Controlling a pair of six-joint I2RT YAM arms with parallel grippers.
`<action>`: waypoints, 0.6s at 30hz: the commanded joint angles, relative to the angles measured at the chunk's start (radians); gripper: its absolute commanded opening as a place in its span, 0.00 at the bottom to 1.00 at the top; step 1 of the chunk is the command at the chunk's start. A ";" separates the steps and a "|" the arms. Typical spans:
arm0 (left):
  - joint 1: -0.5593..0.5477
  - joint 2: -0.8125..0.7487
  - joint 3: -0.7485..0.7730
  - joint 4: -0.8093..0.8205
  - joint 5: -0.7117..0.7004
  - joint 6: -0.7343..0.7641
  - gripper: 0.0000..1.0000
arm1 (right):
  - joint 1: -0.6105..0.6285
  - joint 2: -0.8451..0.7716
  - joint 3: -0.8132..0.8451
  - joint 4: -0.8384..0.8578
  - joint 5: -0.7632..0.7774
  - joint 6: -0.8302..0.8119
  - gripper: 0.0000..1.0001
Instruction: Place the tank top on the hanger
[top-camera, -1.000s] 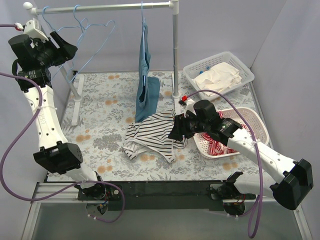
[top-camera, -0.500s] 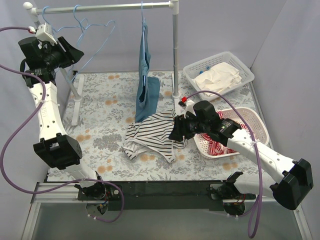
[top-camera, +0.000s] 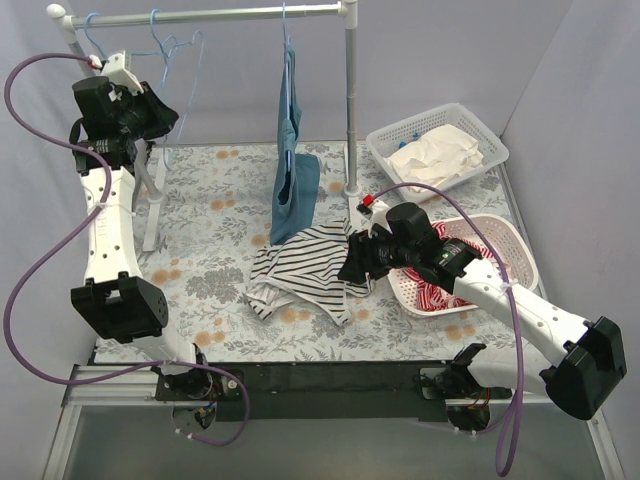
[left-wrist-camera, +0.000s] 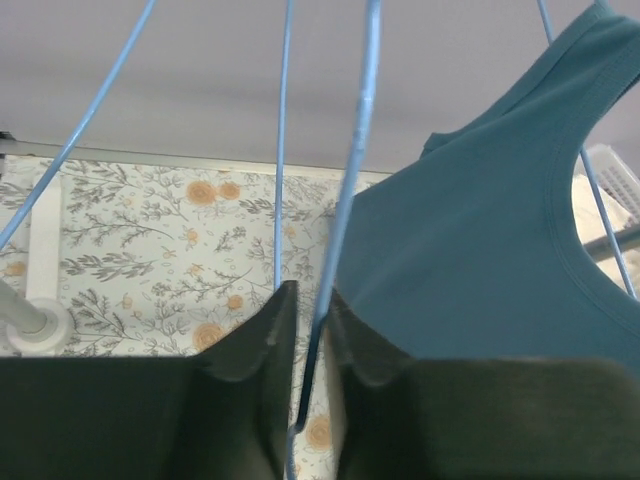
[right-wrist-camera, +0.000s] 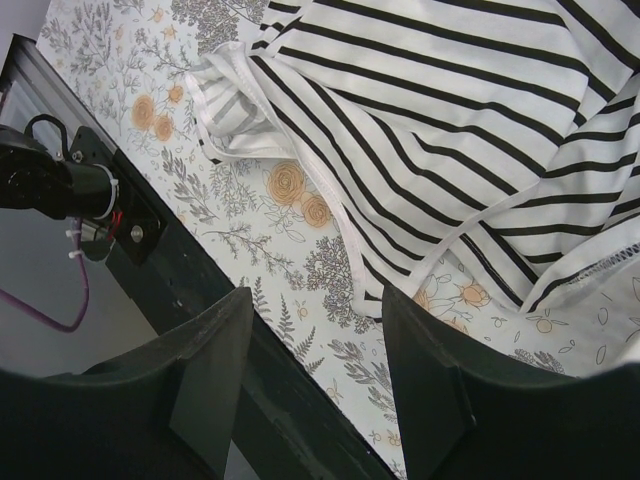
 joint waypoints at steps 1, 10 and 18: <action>-0.062 -0.086 0.029 0.013 -0.161 0.056 0.06 | -0.002 -0.023 -0.005 0.032 0.017 -0.008 0.63; -0.074 -0.108 0.127 0.021 -0.133 0.047 0.00 | -0.001 -0.035 -0.003 0.032 0.035 -0.011 0.63; -0.072 -0.223 0.000 -0.012 -0.083 0.028 0.00 | -0.001 -0.041 0.000 0.028 0.057 -0.020 0.63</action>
